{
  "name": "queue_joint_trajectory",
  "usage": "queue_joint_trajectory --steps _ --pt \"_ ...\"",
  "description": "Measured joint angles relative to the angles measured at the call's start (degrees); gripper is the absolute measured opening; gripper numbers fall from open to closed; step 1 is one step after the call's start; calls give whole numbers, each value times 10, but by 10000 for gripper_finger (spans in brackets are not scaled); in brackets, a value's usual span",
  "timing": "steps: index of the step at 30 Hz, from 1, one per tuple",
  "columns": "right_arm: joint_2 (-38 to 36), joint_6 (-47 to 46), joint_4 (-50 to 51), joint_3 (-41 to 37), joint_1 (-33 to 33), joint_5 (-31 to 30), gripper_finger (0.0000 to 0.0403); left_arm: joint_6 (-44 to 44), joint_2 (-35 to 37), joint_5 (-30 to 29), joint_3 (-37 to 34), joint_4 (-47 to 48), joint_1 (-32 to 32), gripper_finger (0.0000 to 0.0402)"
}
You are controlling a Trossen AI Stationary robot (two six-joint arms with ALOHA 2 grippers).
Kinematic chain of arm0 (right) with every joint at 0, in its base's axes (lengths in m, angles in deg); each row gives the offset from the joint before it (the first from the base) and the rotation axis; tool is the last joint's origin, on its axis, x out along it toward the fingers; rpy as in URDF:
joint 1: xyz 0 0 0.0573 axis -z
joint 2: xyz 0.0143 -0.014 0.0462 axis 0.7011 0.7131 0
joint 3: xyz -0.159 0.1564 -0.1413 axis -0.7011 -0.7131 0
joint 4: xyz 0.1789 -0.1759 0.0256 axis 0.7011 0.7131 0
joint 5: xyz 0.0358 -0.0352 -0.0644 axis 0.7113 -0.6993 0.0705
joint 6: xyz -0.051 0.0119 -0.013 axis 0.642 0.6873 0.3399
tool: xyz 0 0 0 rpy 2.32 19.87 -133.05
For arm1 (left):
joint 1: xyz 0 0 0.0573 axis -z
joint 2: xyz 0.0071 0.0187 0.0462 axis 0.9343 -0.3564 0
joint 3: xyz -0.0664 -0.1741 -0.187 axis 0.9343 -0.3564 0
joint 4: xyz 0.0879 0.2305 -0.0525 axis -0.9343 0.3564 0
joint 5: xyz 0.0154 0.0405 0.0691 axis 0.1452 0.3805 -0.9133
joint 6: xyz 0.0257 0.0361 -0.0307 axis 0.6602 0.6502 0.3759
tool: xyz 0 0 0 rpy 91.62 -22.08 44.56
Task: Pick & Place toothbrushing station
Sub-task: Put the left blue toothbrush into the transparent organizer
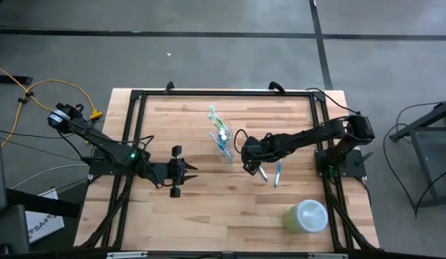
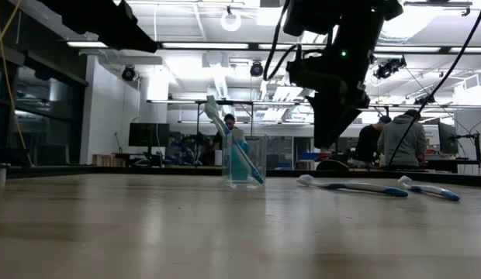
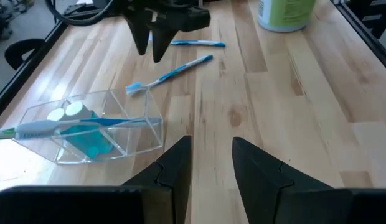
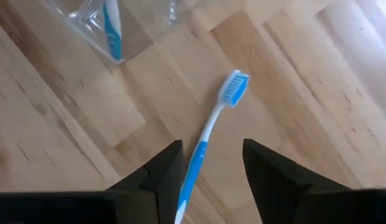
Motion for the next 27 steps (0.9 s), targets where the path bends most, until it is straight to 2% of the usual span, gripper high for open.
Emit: queue_joint_trajectory --steps 10,19,27 --pt "15 -3 -9 1 15 2 183 0 0 -17 0 -1 7 110" --pt "56 -2 -12 1 30 58 215 0 0 -17 0 -1 7 110" --pt "65 0 -29 1 34 44 228 0 0 -17 0 -1 7 110"
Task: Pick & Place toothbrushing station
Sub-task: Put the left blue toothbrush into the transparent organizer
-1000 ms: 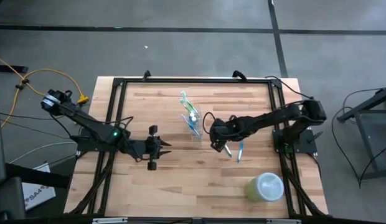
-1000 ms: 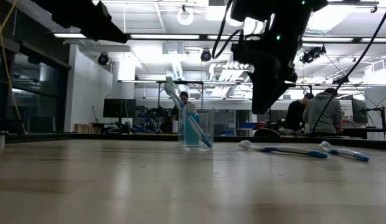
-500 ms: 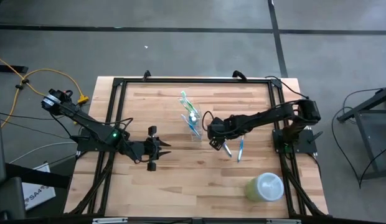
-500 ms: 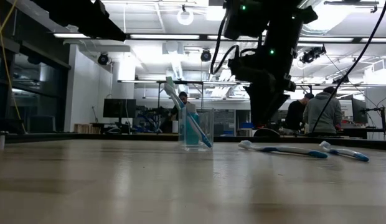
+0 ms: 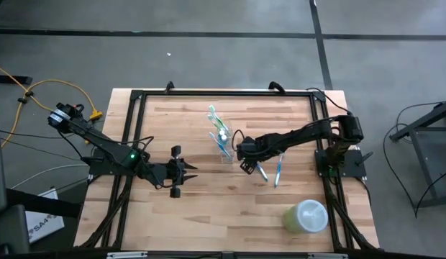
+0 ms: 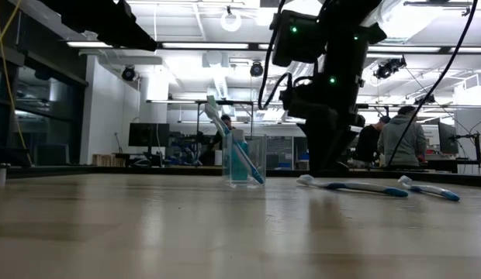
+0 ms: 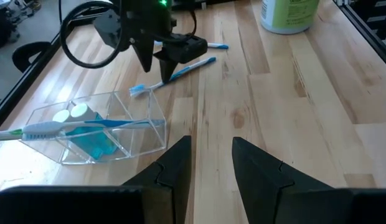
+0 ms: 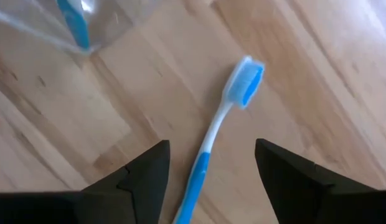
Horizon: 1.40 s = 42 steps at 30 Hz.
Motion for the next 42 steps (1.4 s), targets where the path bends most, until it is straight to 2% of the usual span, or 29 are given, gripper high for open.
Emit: queue_joint_trajectory --steps 3,21,42 --pt "0 -10 -15 0 0 -17 224 0 0 0 0 0 0 110" --pt "33 -121 -45 -1 11 -11 200 9 0 1 0 0 0 110" --pt "38 -137 -50 0 14 -12 199 21 0 5 0 0 16 110"
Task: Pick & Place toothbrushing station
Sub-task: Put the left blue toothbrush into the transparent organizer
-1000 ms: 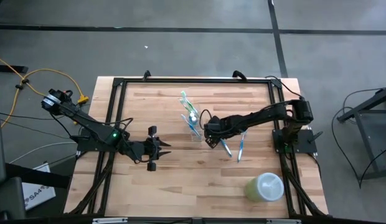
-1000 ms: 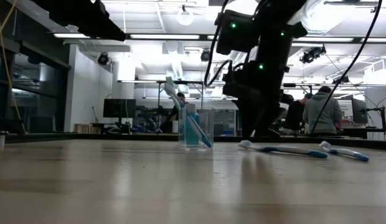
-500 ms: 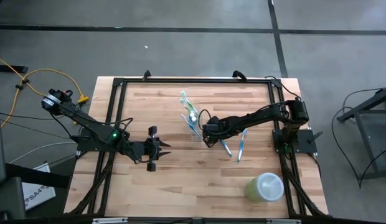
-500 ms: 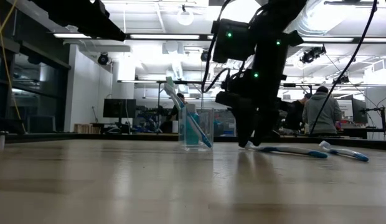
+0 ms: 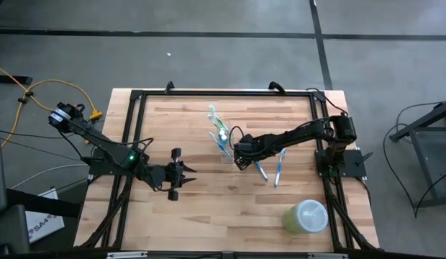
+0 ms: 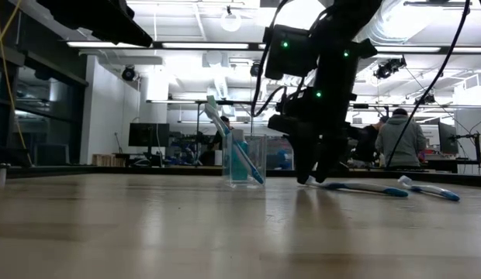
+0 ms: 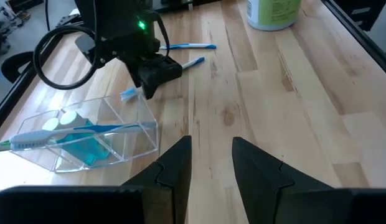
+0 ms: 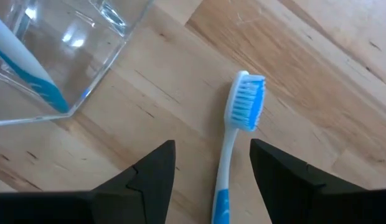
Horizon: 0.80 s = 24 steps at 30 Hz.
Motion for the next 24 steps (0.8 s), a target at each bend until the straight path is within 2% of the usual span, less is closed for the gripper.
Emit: queue_joint_trajectory --steps 3,9,24 --pt "11 -1 0 0 1 3 199 0 0 0 0 0 0 110" --pt "27 -1 5 3 8 48 199 0 0 0 0 -1 4 110" --pt "29 -7 8 1 12 29 195 0 0 -1 0 -2 6 110"
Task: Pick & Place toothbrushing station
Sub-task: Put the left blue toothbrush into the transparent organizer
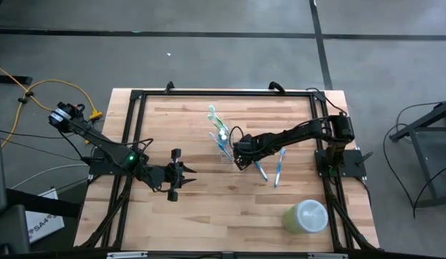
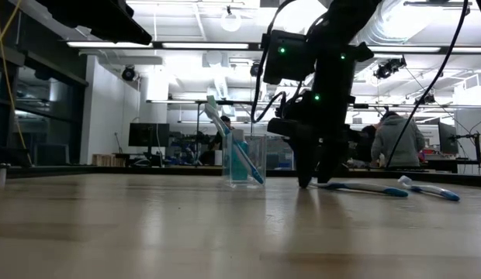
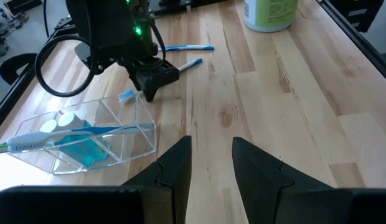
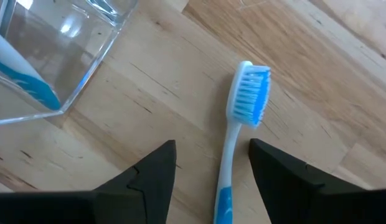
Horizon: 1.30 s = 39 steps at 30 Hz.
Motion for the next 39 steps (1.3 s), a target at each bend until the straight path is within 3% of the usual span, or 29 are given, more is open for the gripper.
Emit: queue_joint_trajectory --steps 14,39 --pt "1 11 -2 -1 0 -5 92 0 0 0 0 0 0 110" --pt "1 11 -1 -1 0 -15 9 -1 0 0 0 0 0 110"
